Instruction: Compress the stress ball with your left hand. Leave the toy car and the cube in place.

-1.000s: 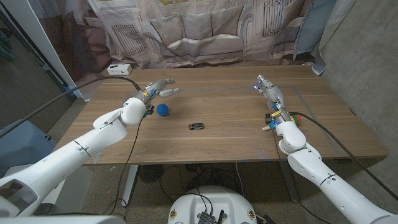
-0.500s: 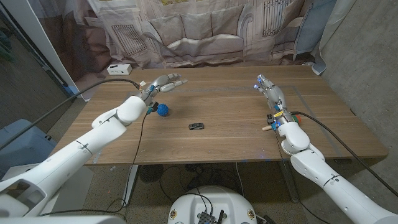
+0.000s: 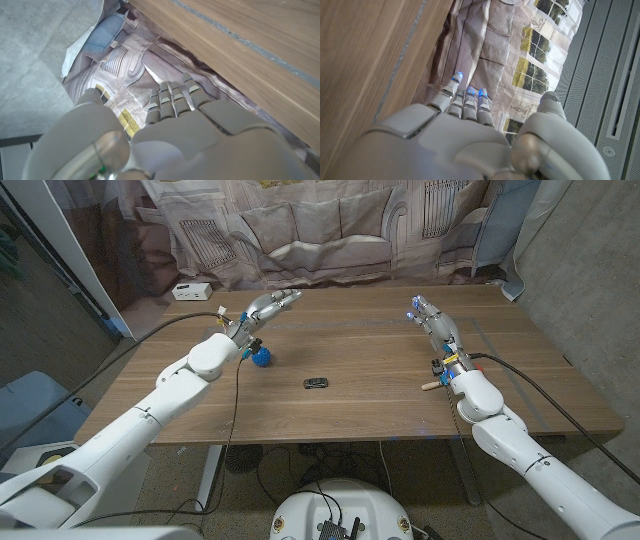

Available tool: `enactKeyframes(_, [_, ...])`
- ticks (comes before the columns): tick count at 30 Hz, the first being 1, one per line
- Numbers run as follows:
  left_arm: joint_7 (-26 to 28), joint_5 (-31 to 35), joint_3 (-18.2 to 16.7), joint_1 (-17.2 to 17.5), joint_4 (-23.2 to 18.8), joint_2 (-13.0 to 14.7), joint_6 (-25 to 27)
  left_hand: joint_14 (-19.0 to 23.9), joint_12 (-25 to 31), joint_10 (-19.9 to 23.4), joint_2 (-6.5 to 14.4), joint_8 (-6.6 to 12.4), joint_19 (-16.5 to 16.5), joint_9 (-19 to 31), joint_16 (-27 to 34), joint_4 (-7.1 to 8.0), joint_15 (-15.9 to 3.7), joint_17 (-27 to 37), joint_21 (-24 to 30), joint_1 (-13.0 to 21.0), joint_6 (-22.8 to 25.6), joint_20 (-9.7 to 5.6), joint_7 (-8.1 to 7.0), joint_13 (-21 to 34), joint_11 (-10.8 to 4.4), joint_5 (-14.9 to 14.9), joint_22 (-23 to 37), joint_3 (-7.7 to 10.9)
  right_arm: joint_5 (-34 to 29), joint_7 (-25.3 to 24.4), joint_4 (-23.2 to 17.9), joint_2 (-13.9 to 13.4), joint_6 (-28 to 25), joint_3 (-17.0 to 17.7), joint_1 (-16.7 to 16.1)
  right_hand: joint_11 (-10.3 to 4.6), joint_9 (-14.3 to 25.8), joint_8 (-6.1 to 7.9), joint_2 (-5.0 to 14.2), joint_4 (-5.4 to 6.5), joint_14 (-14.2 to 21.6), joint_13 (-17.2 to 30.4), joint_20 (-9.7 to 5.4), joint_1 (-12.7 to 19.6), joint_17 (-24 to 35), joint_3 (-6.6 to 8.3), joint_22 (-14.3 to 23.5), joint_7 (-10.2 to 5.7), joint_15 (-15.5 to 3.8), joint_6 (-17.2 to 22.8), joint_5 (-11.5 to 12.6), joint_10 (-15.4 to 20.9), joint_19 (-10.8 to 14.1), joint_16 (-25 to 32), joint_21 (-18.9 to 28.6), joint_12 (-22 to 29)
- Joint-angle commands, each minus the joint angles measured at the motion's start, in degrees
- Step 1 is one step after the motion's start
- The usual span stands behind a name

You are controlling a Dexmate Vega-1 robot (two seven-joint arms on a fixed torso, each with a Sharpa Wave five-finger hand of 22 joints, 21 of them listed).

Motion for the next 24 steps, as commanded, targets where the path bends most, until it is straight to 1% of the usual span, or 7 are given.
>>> enactKeyframes(1, [-3.8,-9.8,0.8,-1.8,5.2,-5.1,-5.1,-0.1,0.2,-0.2,-0.1,0.04,0.3,0.1,0.0,0.05,0.17,0.1,-0.1,-0.9,-0.8,-0.44,0.19,0.0,0.27,0.2,0.3,-0.13,2.3,3.8,3.1,-0.5,1.2,-0.4,1.6,-0.21,0.2,-0.18,-0.57,0.09,-0.3,-0.1,-0.07,-0.2,0.1,-0.3,0.1,0.05,0.27,0.1,0.2,-0.2,0.2,0.0,0.0,0.1])
enactKeyframes(7, [-6.3,-13.9,1.2,-2.0,8.0,-7.5,-6.0,-0.3,0.1,-0.6,-0.3,0.04,0.0,0.1,0.0,0.08,0.17,0.1,-0.4,-1.3,-1.1,-0.34,0.23,-0.2,0.45,0.2,0.3,-0.33,2.6,4.4,3.4,-0.9,1.5,-0.2,1.3,-0.15,0.2,-0.12,-0.58,0.12,-0.3,-0.1,-0.05,-0.3,0.1,-0.34,0.1,0.07,0.35,0.1,0.2,-0.1,0.3,0.1,0.0,0.1])
enactKeyframes(15, [-3.1,-13.3,1.2,-0.9,7.0,-7.6,-5.0,-1.0,-0.1,-1.5,-0.4,-0.2,-0.4,0.0,-0.2,0.17,0.19,0.1,-0.8,-1.8,-2.5,-0.08,0.0,-0.5,0.13,0.2,0.3,-0.63,2.4,3.1,2.9,-1.1,1.8,0.4,0.1,-0.42,0.1,0.0,-0.56,0.16,0.0,-0.1,0.16,-0.4,0.1,-0.38,0.1,-0.37,0.12,0.2,0.2,0.3,0.1,0.2,0.1,0.3])
enactKeyframes(17, [-1.6,-12.2,1.3,-0.5,6.2,-7.1,-4.2,-1.6,-0.3,-2.1,-0.5,-0.4,-0.8,0.0,-0.3,0.18,0.26,0.1,-1.0,-2.1,-3.8,-0.63,0.24,-0.8,0.25,0.2,0.3,-0.74,2.4,3.2,3.1,-1.0,2.0,0.4,0.2,-0.87,0.1,0.48,-0.55,0.14,1.1,-0.1,0.04,-0.4,0.0,-0.41,0.1,-1.95,-0.55,1.2,0.3,1.5,0.6,0.7,0.3,0.8])
enactKeyframes(19, [-1.8,-12.5,1.3,-0.1,6.1,-6.9,-4.2,-2.2,-0.4,-2.7,-0.5,-0.37,-1.1,0.0,-0.4,0.17,0.44,0.1,-1.2,-2.2,-4.3,-1.09,0.49,-1.0,0.1,0.3,0.3,-0.81,2.4,2.6,2.7,-0.8,1.6,0.5,0.1,-0.88,0.2,1.04,-0.49,0.19,1.3,-0.1,-0.04,-0.5,0.0,-0.44,0.1,-1.72,-0.56,2.7,0.3,1.9,0.9,0.8,0.5,0.9])
enactKeyframes(21, [-1.7,-12.8,1.2,0.4,6.1,-6.9,-4.5,-2.5,-0.4,-2.9,-0.5,-0.35,-1.1,0.0,-0.5,0.16,0.55,0.1,-1.3,-2.3,-4.6,-1.76,0.73,-1.1,0.17,0.3,0.3,-0.84,2.0,2.7,2.6,-1.0,1.6,0.3,0.1,-0.95,0.2,1.08,-0.45,0.22,1.4,-0.1,-0.17,-0.5,0.0,-0.44,0.1,-1.68,-0.61,2.9,0.3,1.9,1.1,0.8,0.5,0.9])
enactKeyframes(24, [-1.3,-13.0,0.9,1.5,5.6,-6.6,-5.0,-2.7,-0.4,-3.0,-0.4,-0.28,-1.2,0.0,-0.5,0.14,0.58,0.1,-1.4,-2.4,-4.7,-2.0,0.85,-1.1,0.18,0.3,0.3,-0.86,2.1,2.7,1.9,-1.1,0.8,0.1,0.0,-0.92,0.2,1.01,-0.41,0.24,1.4,-0.1,-0.14,-0.5,0.0,-0.44,0.1,-1.52,-0.62,2.8,0.3,1.9,1.1,0.8,0.6,0.9])
